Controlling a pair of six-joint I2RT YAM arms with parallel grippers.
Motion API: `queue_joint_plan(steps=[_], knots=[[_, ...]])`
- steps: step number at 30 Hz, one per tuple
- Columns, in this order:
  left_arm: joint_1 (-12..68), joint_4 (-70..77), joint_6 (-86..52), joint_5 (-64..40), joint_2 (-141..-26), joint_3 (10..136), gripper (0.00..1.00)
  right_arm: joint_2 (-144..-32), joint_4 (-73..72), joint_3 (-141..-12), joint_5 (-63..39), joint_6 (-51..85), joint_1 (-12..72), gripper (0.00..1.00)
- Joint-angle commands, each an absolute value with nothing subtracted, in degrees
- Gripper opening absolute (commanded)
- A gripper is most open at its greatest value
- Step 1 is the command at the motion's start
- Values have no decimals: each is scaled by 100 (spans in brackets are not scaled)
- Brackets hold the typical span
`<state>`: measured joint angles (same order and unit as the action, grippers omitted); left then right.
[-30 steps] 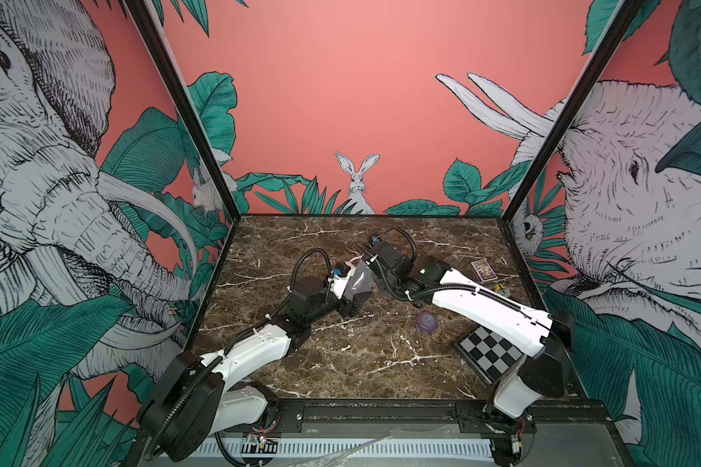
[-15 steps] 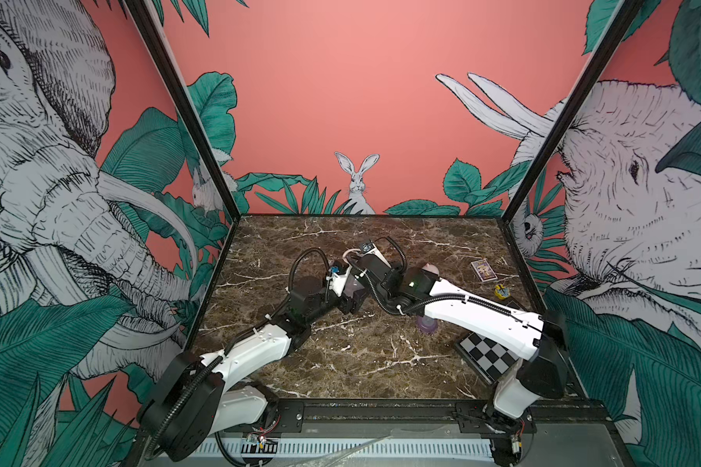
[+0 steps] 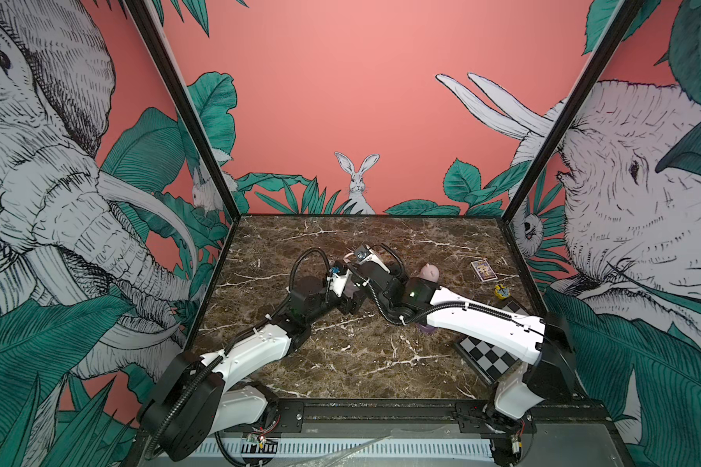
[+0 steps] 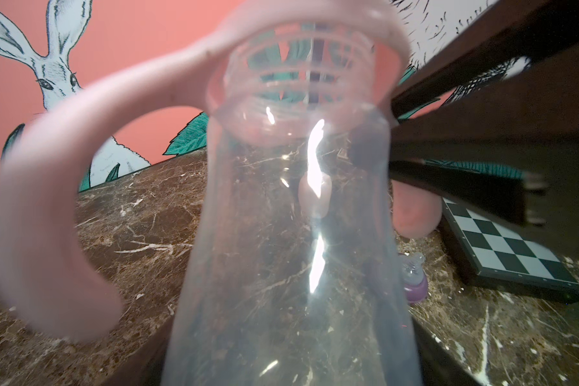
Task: Assemble the baby bottles
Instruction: Put on the handle of the baby bottle, then pick up the nipple from the center of the board.
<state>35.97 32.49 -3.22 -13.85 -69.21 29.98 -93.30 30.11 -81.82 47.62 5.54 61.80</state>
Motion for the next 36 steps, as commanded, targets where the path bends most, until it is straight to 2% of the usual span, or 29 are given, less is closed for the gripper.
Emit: queue_joint_plan(steps=[1, 6, 9, 11, 14, 16, 17, 22, 26, 36], knots=[[3616, 3736, -470, -1263, -6774, 3159, 52, -9220, 2589, -7942, 4916, 163, 6494, 16], [3617, 3557, -423, -1372, -6829, 3280, 51, -9215, 2158, -7852, 5522, -172, 6618, 12], [3614, 3556, -431, -1363, -6801, 3270, 51, -8898, 1757, -7673, 5379, -491, 6610, 13], [3616, 3595, -447, -1345, -6769, 3231, 51, -8924, 1771, -7685, 5322, -567, 6609, 19], [3613, 3662, -463, -1301, -6701, 3201, 51, -9049, 1996, -7743, 5255, -510, 6609, 32], [3614, 3694, -467, -1301, -6642, 3175, 51, -9040, 2075, -7719, 5071, -357, 6609, 49], [3619, 3700, -454, -1301, -6619, 3166, 51, -9012, 2100, -7709, 4989, -306, 6609, 53], [3616, 3749, -290, -1319, -6541, 3086, 51, -8678, 2150, -7672, 4679, -184, 6605, 62], [3619, 3818, -231, -1266, -6548, 2999, 50, -8124, 2437, -7601, 4455, 56, 6530, 75], [3604, 3678, -150, -1296, -6463, 2938, 50, -6793, 3518, -7139, 3406, 865, 5761, 83]])
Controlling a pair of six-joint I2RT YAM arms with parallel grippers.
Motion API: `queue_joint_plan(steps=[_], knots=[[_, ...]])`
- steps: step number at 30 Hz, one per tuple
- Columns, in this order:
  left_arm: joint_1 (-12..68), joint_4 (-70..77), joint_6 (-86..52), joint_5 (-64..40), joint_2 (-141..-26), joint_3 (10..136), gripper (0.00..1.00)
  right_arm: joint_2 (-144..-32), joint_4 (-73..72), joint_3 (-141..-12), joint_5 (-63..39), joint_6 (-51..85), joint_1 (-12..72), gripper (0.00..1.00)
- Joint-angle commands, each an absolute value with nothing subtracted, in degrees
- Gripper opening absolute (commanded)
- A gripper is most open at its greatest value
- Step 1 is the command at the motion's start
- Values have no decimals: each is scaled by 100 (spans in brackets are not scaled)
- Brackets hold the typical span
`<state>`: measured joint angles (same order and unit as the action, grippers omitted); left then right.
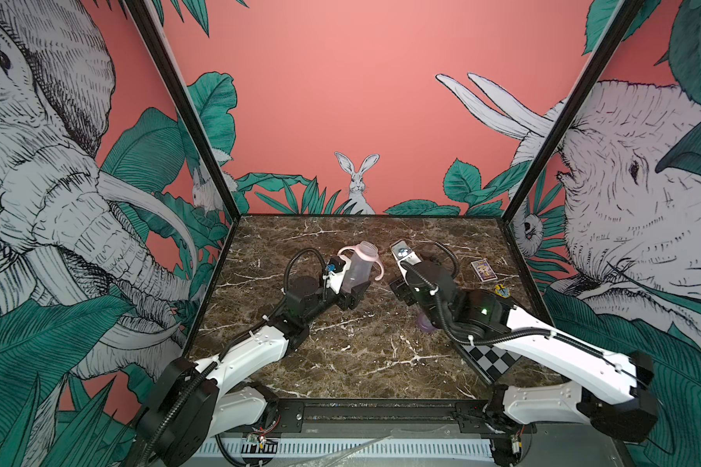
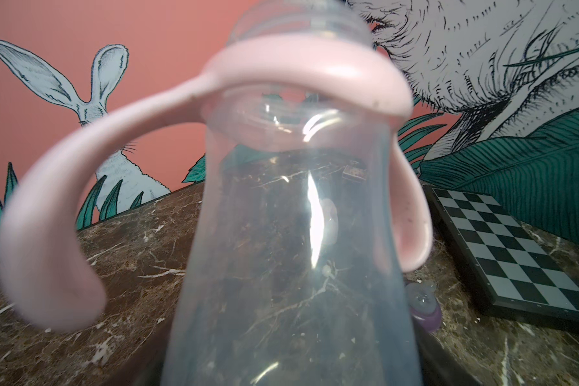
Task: Assemble the baby bottles
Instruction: Pick up the nipple from the center of the board.
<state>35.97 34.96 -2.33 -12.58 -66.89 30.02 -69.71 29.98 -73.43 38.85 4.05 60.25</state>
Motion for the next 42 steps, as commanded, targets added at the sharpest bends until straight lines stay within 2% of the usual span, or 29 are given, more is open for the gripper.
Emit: queue_joint_plan(steps=[1, 11, 16, 32, 42], knots=[[3605, 3668, -140, -1308, -6445, 2920, 50, -6737, 3678, -7107, 3231, 999, 5597, 84], [3600, 3390, -112, -1502, -6289, 2885, 50, -6768, 4830, -6464, 1278, 1758, 4078, 92], [3597, 3154, -96, -1551, -6115, 2939, 51, -7200, 5048, -6237, 800, 1696, 3759, 94], [3595, 2953, -201, -1538, -5867, 2861, 51, -8732, 3994, -5594, -149, 1553, 3173, 96], [3597, 2857, -165, -1494, -5793, 2882, 51, -9310, 3245, -5159, 23, 1709, 3051, 91]])
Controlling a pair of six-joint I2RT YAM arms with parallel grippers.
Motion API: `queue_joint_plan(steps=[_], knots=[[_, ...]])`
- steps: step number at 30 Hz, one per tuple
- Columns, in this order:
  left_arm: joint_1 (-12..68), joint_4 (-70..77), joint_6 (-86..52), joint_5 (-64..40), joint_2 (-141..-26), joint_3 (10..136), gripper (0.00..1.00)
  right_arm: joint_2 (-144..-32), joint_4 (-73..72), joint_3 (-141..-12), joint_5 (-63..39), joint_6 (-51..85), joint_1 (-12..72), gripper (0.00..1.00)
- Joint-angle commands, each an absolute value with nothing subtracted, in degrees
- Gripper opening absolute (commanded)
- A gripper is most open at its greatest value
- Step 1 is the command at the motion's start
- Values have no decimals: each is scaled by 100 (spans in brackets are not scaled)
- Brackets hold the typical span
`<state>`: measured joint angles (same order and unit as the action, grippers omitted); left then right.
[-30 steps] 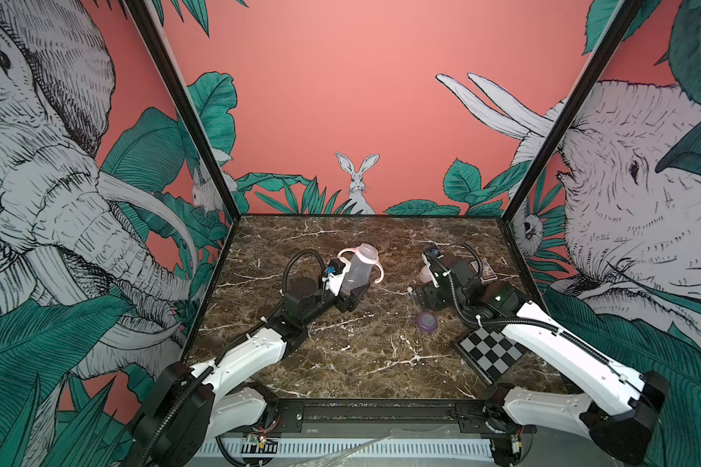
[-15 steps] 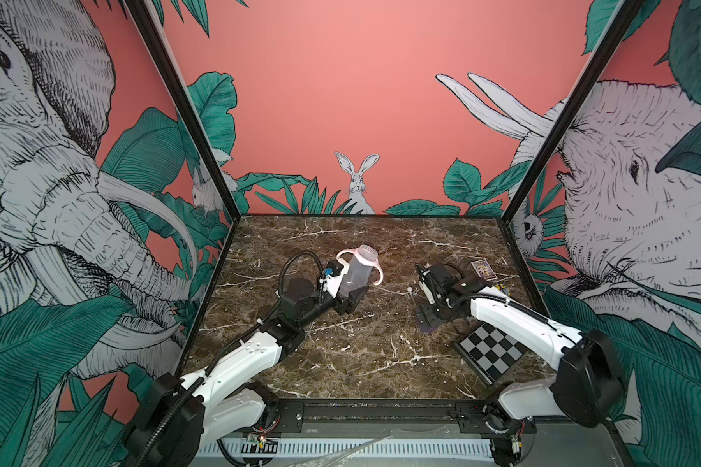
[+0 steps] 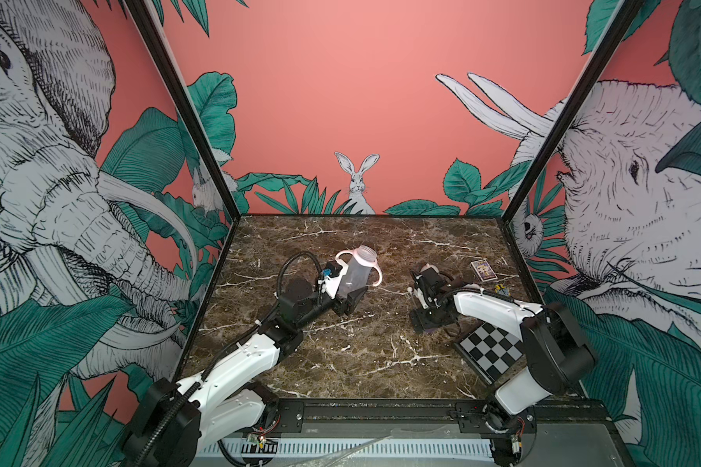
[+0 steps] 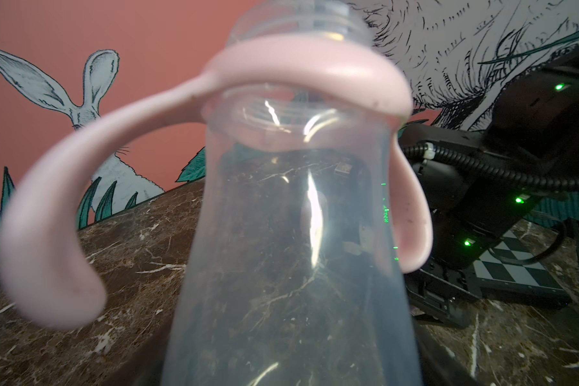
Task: Assemble the baby bottles
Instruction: Pick up the nipple from the center of the board.
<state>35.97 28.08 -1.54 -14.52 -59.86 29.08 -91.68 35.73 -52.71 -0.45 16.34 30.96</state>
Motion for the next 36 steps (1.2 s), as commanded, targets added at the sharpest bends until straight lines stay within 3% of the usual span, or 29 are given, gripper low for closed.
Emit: queue_joint_plan(steps=[1, 7, 13, 23, 36], knots=[[3602, 2841, -166, -1494, -5784, 2891, 51, -9370, 3177, -5134, 35, 1714, 3036, 90], [3595, 2736, -154, -1521, -5768, 2939, 51, -9479, 2789, -5054, 19, 1760, 2984, 86], [3601, 2698, -124, -1501, -5744, 2952, 51, -9559, 2953, -5116, 70, 1729, 2962, 72], [3599, 2891, -177, -1572, -5930, 2938, 51, -8784, 3727, -5367, 332, 1662, 2962, 59], [3594, 3433, -412, -2226, -6454, 2904, 51, -8105, 5292, -7162, 299, 1394, 2953, 58]])
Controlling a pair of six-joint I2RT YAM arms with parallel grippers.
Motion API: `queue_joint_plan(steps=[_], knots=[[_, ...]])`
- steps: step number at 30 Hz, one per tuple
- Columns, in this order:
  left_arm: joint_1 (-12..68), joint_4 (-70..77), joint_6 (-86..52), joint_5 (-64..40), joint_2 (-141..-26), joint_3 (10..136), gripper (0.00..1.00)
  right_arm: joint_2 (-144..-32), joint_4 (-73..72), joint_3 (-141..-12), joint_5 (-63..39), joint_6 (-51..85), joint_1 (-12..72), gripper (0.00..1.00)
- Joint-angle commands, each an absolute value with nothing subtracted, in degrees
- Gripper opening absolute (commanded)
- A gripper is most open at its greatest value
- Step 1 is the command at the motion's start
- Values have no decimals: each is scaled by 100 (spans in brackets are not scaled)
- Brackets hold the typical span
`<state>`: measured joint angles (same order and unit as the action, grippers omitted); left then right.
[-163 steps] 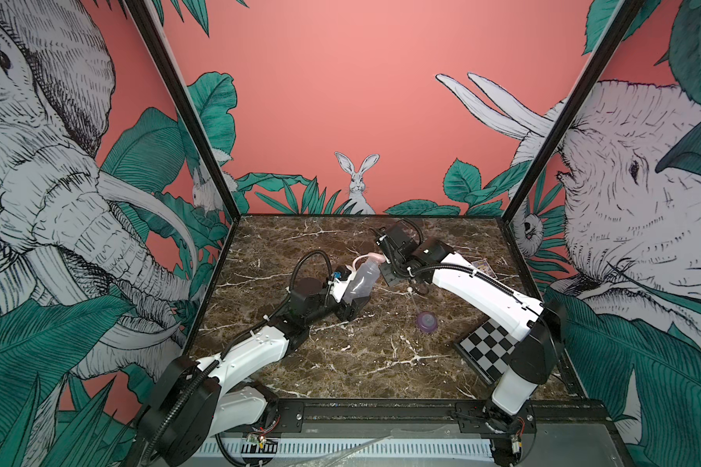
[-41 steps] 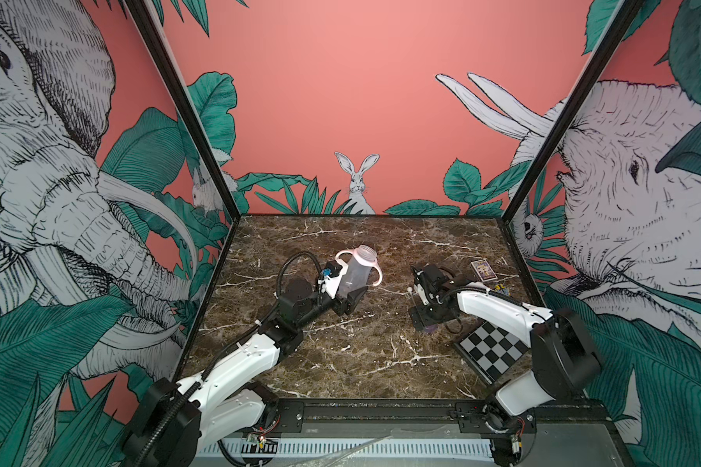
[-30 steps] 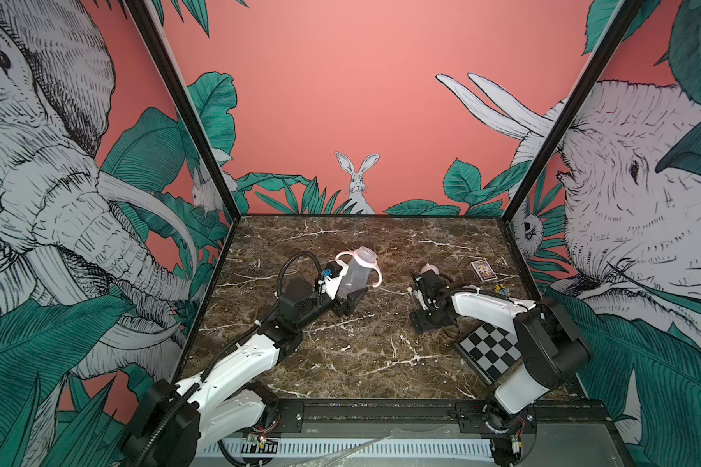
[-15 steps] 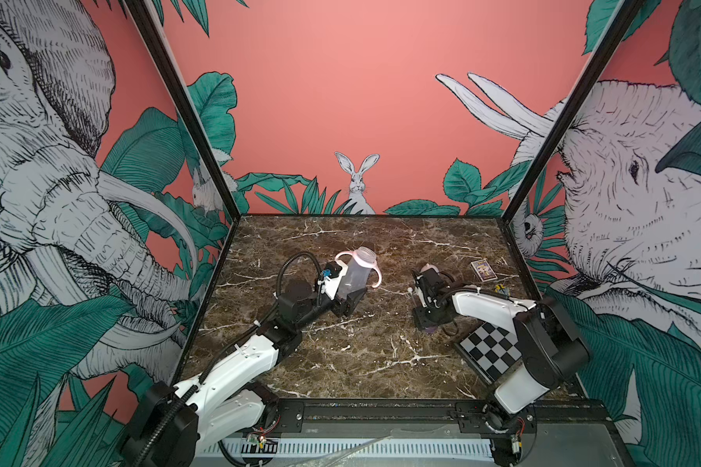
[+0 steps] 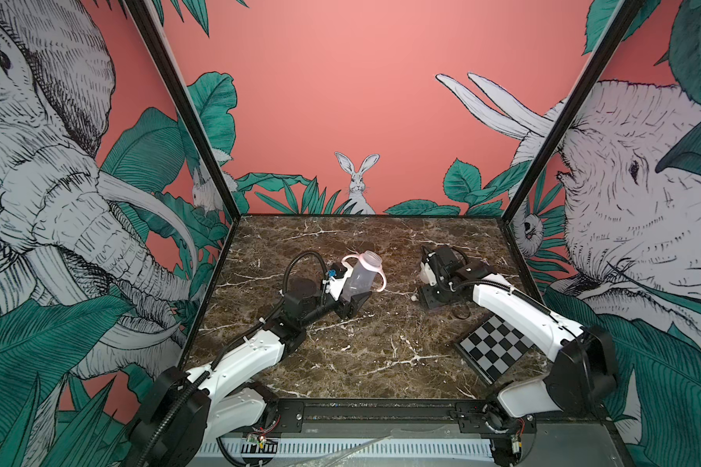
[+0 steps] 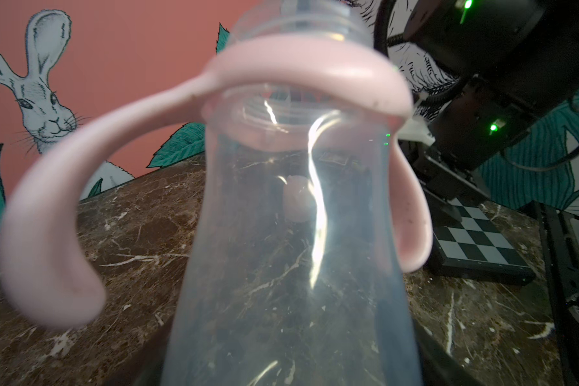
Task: Assemble the baby bottles
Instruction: Pick up the nipple from the center of the board.
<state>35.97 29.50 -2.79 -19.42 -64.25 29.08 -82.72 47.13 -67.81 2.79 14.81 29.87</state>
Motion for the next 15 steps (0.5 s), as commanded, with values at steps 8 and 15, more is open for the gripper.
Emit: queue_joint_plan(steps=[8, 15], knots=[[3596, 3719, -505, -2497, -6625, 2906, 51, -8240, 5941, -8682, 12, 1266, 2922, 57], [3596, 3847, -524, -2733, -6793, 2946, 51, -8562, 6377, -10168, -281, 1188, 2909, 56]])
